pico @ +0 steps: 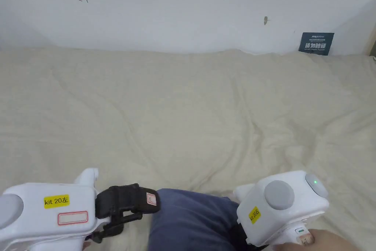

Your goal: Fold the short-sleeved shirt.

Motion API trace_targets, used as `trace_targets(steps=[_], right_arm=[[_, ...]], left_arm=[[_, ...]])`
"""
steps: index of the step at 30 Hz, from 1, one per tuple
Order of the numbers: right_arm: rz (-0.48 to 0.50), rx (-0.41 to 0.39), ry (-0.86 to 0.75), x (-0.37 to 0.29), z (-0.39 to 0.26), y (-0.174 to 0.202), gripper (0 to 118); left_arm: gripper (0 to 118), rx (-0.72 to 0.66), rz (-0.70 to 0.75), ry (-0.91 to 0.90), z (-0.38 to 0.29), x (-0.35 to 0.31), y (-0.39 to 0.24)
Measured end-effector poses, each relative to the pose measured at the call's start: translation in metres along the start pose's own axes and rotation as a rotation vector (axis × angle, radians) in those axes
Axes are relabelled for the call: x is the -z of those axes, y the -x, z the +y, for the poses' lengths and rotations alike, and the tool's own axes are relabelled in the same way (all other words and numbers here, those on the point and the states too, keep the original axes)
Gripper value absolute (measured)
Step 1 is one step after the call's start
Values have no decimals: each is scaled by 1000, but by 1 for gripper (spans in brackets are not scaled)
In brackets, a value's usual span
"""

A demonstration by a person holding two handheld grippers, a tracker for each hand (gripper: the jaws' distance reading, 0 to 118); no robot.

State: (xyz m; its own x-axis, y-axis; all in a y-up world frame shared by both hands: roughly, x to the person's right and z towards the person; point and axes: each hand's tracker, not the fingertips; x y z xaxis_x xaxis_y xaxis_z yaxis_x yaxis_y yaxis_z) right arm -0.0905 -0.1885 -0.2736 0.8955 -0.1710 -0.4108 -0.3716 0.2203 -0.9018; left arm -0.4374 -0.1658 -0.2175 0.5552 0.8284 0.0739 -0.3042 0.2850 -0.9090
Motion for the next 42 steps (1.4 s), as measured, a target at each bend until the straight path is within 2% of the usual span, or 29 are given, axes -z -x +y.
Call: trace_targets(steps=[5, 7, 9, 10, 11, 13, 14, 15, 16, 17, 18, 20, 21, 23, 26, 29, 36, 39, 42], right_arm=[[3, 1, -18, 1, -3, -2, 0], [12, 6, -17, 1, -2, -3, 0], [26, 20, -13, 2, -1, -6, 0], [36, 29, -11, 3, 0, -9, 0], [47, 40, -10, 3, -1, -11, 0], [62, 62, -17, 2, -3, -13, 0], [56, 72, -28, 0, -6, -10, 0], [35, 62, -48, -2, -9, -6, 0], [2, -3, -72, -6, -12, 0, 0], [-9, -44, -88, -10, -14, 2, 0], [7, -47, -110, -15, -16, 1, 0], [70, 41, -212, -27, -24, -4, 0], [90, 56, -261, -33, -29, -5, 0], [104, 85, -366, -51, -35, -7, 0], [105, 136, -427, -69, -41, -4, 0], [128, 138, -443, -80, -47, 4, 0], [179, 110, -422, -92, -39, 38, 0], [189, 115, -400, -91, -24, 49, 0], [237, 118, -351, -88, -8, 55, 0]], left_arm=[[118, -144, -30, 162, 18, 42, 37], [118, -165, -262, 163, 23, 52, 45], [118, -255, -376, 268, 27, 76, 53], [118, -280, -348, 318, 23, 90, 48], [118, -216, -235, 317, 20, 96, 37], [117, -117, -210, 298, 19, 95, 18], [107, -107, -172, 301, 17, 93, 13], [78, -88, -110, 287, 15, 89, 10], [29, -54, -38, 267, 21, 79, 14], [28, 7, 71, 244, 21, 76, 14], [28, 39, 89, 249, 21, 74, 15], [28, -28, 12, 264, 20, 74, 12], [28, -20, 17, 252, 20, 73, 7], [28, 47, 70, 225, 18, 66, -6], [28, 171, 187, 150, 25, 33, -24], [28, 183, 279, 118, 50, -25, -20], [28, 225, 824, 40, 111, -168, 34], [28, 250, 1030, 108, 130, -208, 71], [28, 196, 1204, 158, 140, -232, 108]])
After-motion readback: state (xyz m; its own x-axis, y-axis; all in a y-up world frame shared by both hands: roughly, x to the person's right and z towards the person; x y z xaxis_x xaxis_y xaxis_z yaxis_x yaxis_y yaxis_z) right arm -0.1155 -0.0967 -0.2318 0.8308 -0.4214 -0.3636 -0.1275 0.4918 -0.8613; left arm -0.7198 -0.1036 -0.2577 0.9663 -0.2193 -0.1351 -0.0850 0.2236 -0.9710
